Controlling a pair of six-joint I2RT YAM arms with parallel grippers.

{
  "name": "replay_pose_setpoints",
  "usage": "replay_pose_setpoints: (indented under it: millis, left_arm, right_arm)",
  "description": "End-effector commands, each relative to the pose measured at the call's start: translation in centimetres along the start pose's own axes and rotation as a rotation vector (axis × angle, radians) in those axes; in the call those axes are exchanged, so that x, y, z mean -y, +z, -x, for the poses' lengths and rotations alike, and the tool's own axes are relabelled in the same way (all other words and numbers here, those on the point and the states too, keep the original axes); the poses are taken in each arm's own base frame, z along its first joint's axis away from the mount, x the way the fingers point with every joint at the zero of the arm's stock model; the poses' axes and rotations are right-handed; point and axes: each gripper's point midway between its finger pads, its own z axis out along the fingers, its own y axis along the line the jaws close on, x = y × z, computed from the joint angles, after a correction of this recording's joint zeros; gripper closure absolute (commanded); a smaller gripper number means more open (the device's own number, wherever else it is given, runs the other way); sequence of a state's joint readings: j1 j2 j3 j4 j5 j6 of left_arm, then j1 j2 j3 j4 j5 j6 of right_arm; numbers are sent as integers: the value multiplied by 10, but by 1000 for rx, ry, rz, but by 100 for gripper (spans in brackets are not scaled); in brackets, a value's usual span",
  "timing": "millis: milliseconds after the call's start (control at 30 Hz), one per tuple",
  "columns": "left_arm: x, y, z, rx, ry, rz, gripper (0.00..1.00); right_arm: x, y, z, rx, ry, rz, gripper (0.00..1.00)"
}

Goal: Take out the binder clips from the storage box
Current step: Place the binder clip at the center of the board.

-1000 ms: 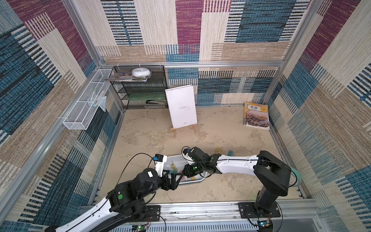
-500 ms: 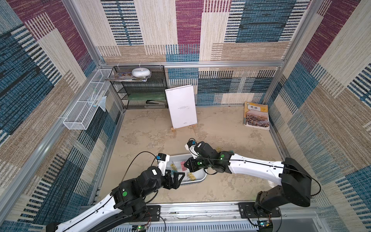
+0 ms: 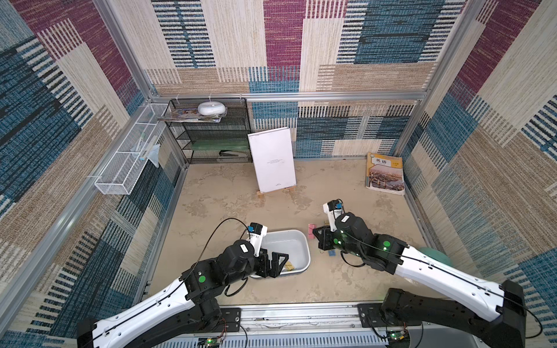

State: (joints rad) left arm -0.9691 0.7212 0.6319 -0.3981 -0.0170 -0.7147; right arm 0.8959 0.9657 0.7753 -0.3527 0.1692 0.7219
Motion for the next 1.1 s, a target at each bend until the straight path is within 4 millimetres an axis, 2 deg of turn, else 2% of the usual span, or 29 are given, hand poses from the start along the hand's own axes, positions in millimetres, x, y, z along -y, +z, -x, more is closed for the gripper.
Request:
replay_pose_setpoints:
  millis: [0,100,200,500,767,1067]
  left_arm:
    - [16,4,10,15,28,-58,1]
    - [21,10,11,5,39,-67,1]
    - [25,17,11,-7,48,-69,1]
    - [25,23,13,-5,72,-54,1]
    - [26,31,13,-20,90,-48,1]
    - [24,31,12,-20,90,-41,1]
  right_arm:
    - [42,-13,-6,26,70,-108,100]
    - [70,-18,-14,29,113,-168,100]
    - [90,-18,-23,22,141,-214,100]
    - [135,-12,-50,-3,235,-307,100]
    - [153,-1,-72,-37,291,-308,100]
    - [167,10,-80,-51,319,-301,100]
